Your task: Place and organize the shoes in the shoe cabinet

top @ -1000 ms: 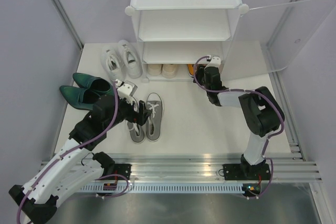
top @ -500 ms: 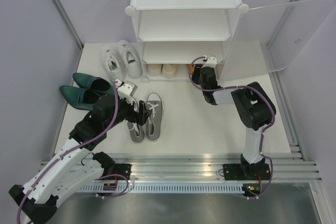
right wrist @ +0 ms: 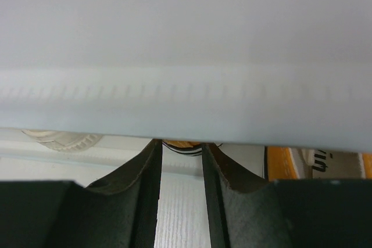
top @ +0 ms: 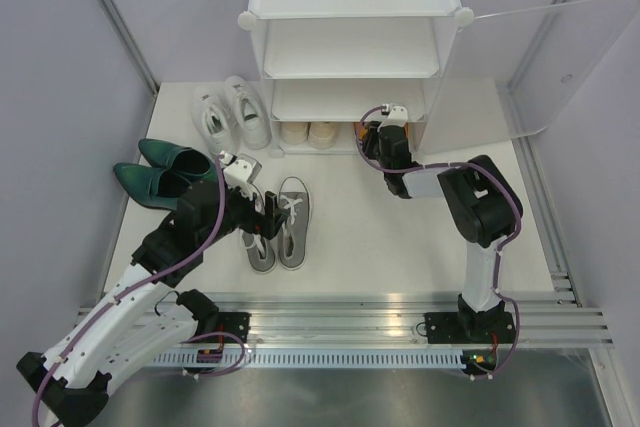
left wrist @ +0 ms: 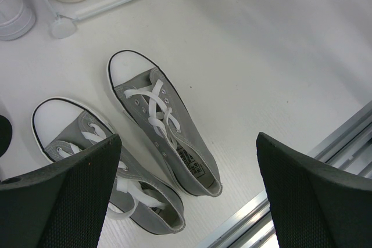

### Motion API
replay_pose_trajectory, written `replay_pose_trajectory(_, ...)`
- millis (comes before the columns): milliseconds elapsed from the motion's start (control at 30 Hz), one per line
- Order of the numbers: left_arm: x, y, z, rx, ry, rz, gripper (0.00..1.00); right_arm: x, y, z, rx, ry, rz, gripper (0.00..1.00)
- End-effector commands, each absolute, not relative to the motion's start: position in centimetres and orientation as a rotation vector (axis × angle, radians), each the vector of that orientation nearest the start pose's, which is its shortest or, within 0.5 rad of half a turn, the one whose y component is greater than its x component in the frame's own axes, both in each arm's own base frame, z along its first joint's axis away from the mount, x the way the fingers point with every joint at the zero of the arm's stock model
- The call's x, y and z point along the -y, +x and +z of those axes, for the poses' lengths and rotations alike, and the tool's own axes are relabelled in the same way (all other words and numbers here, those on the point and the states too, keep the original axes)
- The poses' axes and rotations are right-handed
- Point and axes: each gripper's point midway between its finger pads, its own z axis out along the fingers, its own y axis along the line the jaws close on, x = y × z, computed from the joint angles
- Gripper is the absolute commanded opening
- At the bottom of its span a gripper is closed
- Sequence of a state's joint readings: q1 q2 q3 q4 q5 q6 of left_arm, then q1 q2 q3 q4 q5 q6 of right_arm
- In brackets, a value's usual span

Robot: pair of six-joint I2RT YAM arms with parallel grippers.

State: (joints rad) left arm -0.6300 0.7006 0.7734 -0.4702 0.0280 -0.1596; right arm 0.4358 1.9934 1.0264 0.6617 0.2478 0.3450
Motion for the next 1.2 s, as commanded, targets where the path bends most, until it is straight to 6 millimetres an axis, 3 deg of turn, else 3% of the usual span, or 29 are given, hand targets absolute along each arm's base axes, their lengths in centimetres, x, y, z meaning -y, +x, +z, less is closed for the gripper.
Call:
replay_pose_trajectory(0,17.2,21.6,24.8,-1.886,0.499,-0.544,1.0,-22.4,51.9,11.1,-1.76,0.077,0.423,0.37)
replay_pose_trajectory(200,17.2,21.6,24.8,-1.884,0.501,-0.547,1.0,-22.5,51.7,10.7,-1.777,0.079,0.431,0.36)
replay_pose_trajectory(367,17.3,21.5,24.9,-1.882,0.503,-0.554,1.0,-21.5,50.7,11.8,-1.764,0.082,0.406,0.38)
replay_pose_trajectory(600,17.4,21.3,25.1,-1.876,0.506,-0.566,1.0,-20.3,47.4,13.7,-1.751,0.074,0.427,0.41)
replay_pose_trajectory(633,17.4,21.4,25.1,-1.876,0.504,-0.563,1.0,-20.0,46.7,13.2,-1.766,0.073,0.425,0.42)
replay_pose_trajectory(733,17.4,21.3,25.1,-1.874,0.505,-0.565,1.0,-19.6,45.5,14.2,-1.758,0.085,0.439,0.43)
replay_pose_trajectory(767,17.4,21.3,25.1,-1.876,0.505,-0.564,1.0,-19.2,44.8,13.5,-1.78,0.086,0.43,0.43)
replay_pose_trajectory(833,17.4,21.3,25.1,-1.876,0.504,-0.565,1.0,-18.3,44.0,14.7,-1.757,0.114,0.42,0.43)
replay_pose_trajectory(1033,17.4,21.3,25.0,-1.877,0.506,-0.568,1.0,-14.6,41.5,13.2,-1.828,0.225,0.282,0.38)
replay_pose_trajectory(1167,17.3,21.3,25.1,-1.875,0.503,-0.564,1.0,-13.5,39.9,11.5,-1.844,0.258,0.281,0.35)
